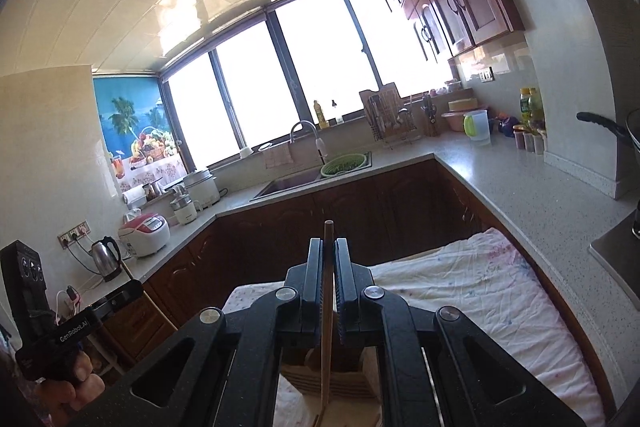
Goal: Organize utensils
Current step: 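Raise both held chopsticks and lower them upright into the wooden holder, then open both tools to release the chopsticks in the holder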
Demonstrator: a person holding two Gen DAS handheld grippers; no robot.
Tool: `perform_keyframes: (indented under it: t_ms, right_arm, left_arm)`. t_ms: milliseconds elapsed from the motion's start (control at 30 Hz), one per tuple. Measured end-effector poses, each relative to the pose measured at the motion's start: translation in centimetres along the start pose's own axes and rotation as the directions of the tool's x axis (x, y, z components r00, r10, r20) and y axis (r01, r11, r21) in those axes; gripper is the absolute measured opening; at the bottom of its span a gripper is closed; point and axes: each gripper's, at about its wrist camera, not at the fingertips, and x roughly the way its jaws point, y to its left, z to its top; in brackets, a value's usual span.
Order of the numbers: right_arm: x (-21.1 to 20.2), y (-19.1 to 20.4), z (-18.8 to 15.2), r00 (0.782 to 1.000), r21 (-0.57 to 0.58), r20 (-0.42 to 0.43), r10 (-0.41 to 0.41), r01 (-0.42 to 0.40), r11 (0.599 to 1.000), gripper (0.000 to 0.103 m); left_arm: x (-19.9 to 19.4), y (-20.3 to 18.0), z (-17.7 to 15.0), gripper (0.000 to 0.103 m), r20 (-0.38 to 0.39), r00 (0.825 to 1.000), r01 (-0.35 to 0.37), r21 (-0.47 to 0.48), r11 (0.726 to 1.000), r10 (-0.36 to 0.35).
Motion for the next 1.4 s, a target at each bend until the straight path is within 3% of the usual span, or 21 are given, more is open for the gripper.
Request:
perform_keyframes:
  t_ms: [233,467,767,1200,1300,1367,1400]
  right_arm:
    - [4.3,-0.6,1.4,0.998,0.01,0.039,-0.043,0.043,0.999,0.005]
    - [8.3,-2.0,-2.6,0.997,0.01,-0.015,-0.08,0.08,0.997,0.005]
    - [10.8,-3.7,-7.1,0.99,0.046,-0.108,-0.087,0.092,0.995,0.006]
    - [11.0,-3.5,-6.7,0.99,0.039,-0.115,-0.085,0.09,0.995,0.007]
    - [11.2,-3.4,-6.9,0.988,0.045,-0.131,-0.08,0.087,0.995,0.011]
    - [11.1,-3.4,-6.9,0.988,0.049,-0.132,-0.079,0.086,0.995,0.014]
    - [11.0,-3.4,-7.0,0.988,0.054,-0.131,-0.075,0.083,0.995,0.022]
  left_arm:
    - [5.3,1.9,-0.1,0.005,0.012,0.999,-0.047,-0.081,0.996,0.048]
    - [8.9,3.2,-4.3,0.005,-0.039,0.998,-0.052,-0.115,0.992,0.048]
    - [10.9,3.8,-7.8,0.005,-0.109,0.992,-0.073,-0.107,0.992,0.061]
    - [11.4,3.4,-7.7,0.006,-0.139,0.988,-0.075,-0.096,0.993,0.061]
    - [11.5,3.4,-7.8,0.01,-0.164,0.985,-0.061,-0.103,0.993,0.043]
    - [11.2,3.3,-7.8,0.025,-0.163,0.985,-0.065,-0.097,0.993,0.049]
    - [10.9,3.2,-7.8,0.03,-0.158,0.986,-0.066,-0.098,0.993,0.05]
